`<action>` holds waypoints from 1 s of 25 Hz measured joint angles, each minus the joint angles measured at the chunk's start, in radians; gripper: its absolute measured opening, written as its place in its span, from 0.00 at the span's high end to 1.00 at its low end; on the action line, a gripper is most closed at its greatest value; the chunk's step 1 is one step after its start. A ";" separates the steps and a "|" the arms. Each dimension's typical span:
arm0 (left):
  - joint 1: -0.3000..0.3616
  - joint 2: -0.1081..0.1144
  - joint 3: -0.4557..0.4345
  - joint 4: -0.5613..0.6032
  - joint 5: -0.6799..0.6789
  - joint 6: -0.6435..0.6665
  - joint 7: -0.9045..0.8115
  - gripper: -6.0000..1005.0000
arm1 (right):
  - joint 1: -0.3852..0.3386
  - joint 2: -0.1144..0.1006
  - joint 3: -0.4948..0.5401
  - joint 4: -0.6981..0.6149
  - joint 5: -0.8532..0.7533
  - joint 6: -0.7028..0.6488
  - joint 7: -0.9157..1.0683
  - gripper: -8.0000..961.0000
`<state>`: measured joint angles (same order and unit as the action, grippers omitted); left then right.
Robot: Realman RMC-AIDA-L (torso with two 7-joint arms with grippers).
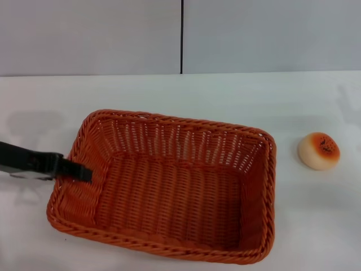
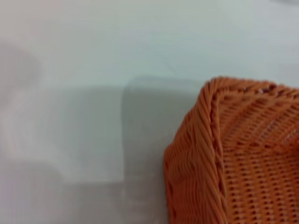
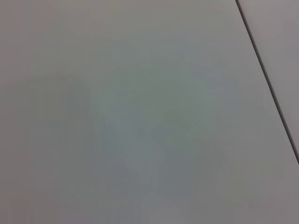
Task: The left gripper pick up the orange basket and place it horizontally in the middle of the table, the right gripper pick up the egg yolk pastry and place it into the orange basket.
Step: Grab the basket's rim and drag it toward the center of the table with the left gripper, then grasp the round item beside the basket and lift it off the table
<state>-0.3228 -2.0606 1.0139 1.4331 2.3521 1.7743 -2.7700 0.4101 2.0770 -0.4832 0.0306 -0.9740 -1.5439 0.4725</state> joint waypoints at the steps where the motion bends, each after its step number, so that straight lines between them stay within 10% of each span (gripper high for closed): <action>1: 0.000 0.000 -0.010 -0.001 -0.001 0.002 0.004 0.55 | 0.000 0.000 0.000 0.000 0.000 0.000 0.000 0.33; 8: -0.018 0.007 -0.119 -0.007 -0.009 0.046 0.038 0.36 | -0.001 0.000 0.000 0.000 0.000 -0.011 0.000 0.33; 17: -0.046 0.012 -0.357 -0.039 -0.064 0.086 0.170 0.36 | -0.015 -0.002 0.000 -0.016 -0.003 -0.023 0.017 0.33; 25: -0.036 0.027 -0.664 -0.286 -0.262 0.048 0.587 0.36 | -0.110 -0.002 -0.015 -0.382 -0.224 0.084 0.436 0.33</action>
<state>-0.3592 -2.0338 0.3503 1.1474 2.0905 1.8225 -2.1829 0.3001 2.0752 -0.4982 -0.3511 -1.1976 -1.4599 0.9083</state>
